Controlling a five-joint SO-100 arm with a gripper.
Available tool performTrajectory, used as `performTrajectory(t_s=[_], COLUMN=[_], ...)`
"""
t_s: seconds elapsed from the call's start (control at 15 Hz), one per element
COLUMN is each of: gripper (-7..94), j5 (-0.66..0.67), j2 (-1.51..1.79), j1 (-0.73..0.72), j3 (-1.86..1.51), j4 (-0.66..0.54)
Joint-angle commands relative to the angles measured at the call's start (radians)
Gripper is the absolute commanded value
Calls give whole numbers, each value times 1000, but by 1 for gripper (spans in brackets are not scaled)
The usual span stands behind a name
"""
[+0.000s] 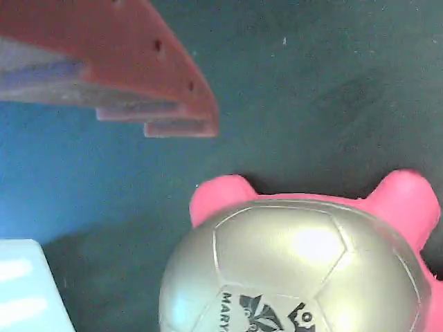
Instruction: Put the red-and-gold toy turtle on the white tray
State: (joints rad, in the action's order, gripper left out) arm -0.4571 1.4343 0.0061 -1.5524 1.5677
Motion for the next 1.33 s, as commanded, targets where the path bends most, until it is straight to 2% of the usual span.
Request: performTrajectory(t_s=[0.0, 0.4, 1.27], gripper=[73, 73, 73], j5=[-26, -114, -75], j2=[-6, -72, -225], j1=[-2, -29, -8], j3=[57, 17, -20], j4=[11, -61, -158])
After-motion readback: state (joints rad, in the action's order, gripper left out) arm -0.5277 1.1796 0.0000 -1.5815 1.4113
